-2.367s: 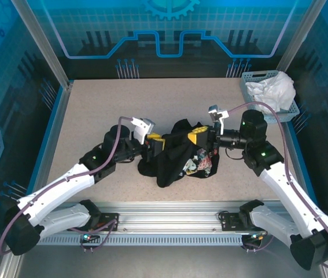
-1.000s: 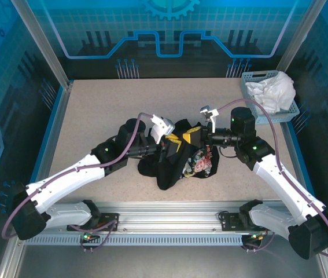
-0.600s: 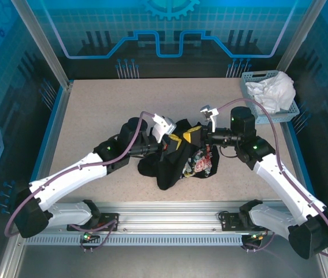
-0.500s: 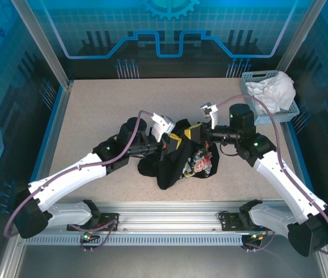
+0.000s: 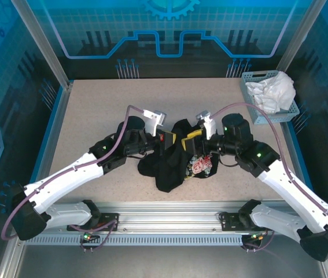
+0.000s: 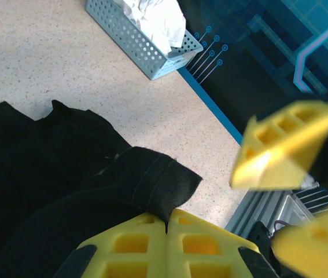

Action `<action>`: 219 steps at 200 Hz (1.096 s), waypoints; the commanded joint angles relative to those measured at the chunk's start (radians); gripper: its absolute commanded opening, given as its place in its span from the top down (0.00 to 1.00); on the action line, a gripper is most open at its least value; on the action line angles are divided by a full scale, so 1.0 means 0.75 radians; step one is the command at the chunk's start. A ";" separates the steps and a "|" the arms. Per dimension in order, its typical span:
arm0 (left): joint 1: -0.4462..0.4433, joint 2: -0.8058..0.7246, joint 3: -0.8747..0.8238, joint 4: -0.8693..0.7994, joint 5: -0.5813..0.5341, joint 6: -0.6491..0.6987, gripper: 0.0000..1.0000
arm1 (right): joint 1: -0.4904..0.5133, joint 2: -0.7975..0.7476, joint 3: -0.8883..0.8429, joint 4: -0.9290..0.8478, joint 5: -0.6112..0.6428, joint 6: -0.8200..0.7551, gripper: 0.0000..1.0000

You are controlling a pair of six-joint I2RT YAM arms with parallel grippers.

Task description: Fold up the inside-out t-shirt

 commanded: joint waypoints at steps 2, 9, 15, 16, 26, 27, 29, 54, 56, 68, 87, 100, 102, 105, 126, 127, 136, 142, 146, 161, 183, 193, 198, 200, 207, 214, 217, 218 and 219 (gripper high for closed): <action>0.018 -0.032 0.055 -0.016 -0.031 -0.093 1.00 | 0.111 0.010 -0.094 0.102 0.080 -0.026 0.55; 0.017 -0.037 0.056 -0.017 -0.024 -0.098 1.00 | 0.141 0.028 -0.103 0.120 0.121 -0.028 0.54; 0.017 -0.040 0.059 -0.015 -0.020 -0.105 1.00 | 0.166 0.047 -0.104 0.127 0.167 -0.032 0.53; 0.018 -0.041 0.059 -0.016 -0.019 -0.106 1.00 | 0.169 0.050 -0.104 0.128 0.174 -0.031 0.53; 0.016 -0.050 0.056 -0.014 -0.016 -0.117 1.00 | 0.195 0.086 -0.104 0.150 0.221 -0.032 0.52; 0.016 -0.051 0.056 -0.014 -0.017 -0.118 1.00 | 0.197 0.090 -0.104 0.154 0.224 -0.031 0.52; 0.018 -0.053 0.057 -0.014 -0.015 -0.119 1.00 | 0.203 0.096 -0.105 0.160 0.230 -0.029 0.52; 0.019 -0.075 0.051 -0.008 -0.006 -0.136 1.00 | 0.241 0.165 -0.107 0.241 0.325 0.010 0.54; 0.020 -0.077 0.051 -0.009 -0.006 -0.138 1.00 | 0.241 0.168 -0.105 0.237 0.340 0.014 0.54; 0.028 -0.088 0.046 -0.008 -0.005 -0.150 1.00 | 0.240 0.174 -0.099 0.217 0.419 0.018 0.62; 0.072 -0.117 0.023 0.014 0.019 -0.197 1.00 | 0.224 0.136 -0.103 0.172 0.523 -0.019 0.86; 0.118 -0.138 0.002 0.039 0.060 -0.237 1.00 | 0.175 0.093 -0.113 0.169 0.451 -0.064 0.99; 0.125 -0.141 0.000 0.044 0.065 -0.242 1.00 | 0.164 0.087 -0.117 0.172 0.426 -0.071 1.00; 0.135 -0.145 -0.004 0.047 0.077 -0.247 1.00 | 0.148 0.077 -0.121 0.178 0.390 -0.087 1.00; 0.193 -0.160 -0.012 0.057 0.109 -0.261 1.00 | 0.028 0.037 -0.141 0.233 0.004 -0.149 1.00; 0.195 -0.160 -0.013 0.056 0.109 -0.261 1.00 | 0.022 0.037 -0.140 0.235 -0.013 -0.151 1.00; 0.215 -0.162 -0.014 0.053 0.111 -0.259 1.00 | -0.025 0.038 -0.139 0.252 -0.157 -0.163 1.00; 0.228 -0.161 -0.016 0.052 0.114 -0.259 1.00 | -0.051 0.040 -0.140 0.264 -0.233 -0.165 1.00; 0.235 -0.160 -0.018 0.052 0.114 -0.259 1.00 | -0.069 0.044 -0.141 0.273 -0.291 -0.164 1.00; 0.259 -0.152 -0.020 0.042 0.110 -0.251 1.00 | -0.125 0.061 -0.142 0.318 -0.457 -0.148 1.00; 0.267 -0.121 -0.020 0.019 0.102 -0.208 1.00 | -0.164 0.090 -0.155 0.427 -0.592 -0.092 1.00; 0.269 -0.110 -0.020 0.011 0.107 -0.189 1.00 | -0.172 0.105 -0.155 0.464 -0.627 -0.071 1.00; 0.269 -0.104 -0.022 0.009 0.108 -0.181 1.00 | -0.176 0.113 -0.154 0.477 -0.628 -0.061 1.00; 0.270 -0.104 -0.025 0.009 0.108 -0.178 1.00 | -0.177 0.116 -0.153 0.482 -0.629 -0.057 1.00; 0.269 -0.102 -0.031 0.015 0.112 -0.170 1.00 | -0.179 0.126 -0.151 0.494 -0.634 -0.049 1.00; 0.270 -0.102 -0.040 0.021 0.116 -0.164 1.00 | -0.183 0.138 -0.149 0.504 -0.644 -0.042 1.00; 0.268 -0.103 -0.044 0.025 0.120 -0.161 1.00 | -0.184 0.139 -0.149 0.513 -0.646 -0.038 1.00; 0.268 -0.103 -0.045 0.027 0.120 -0.161 1.00 | -0.185 0.143 -0.149 0.513 -0.647 -0.036 1.00; 0.268 -0.102 -0.047 0.029 0.121 -0.157 1.00 | -0.185 0.143 -0.149 0.519 -0.649 -0.034 1.00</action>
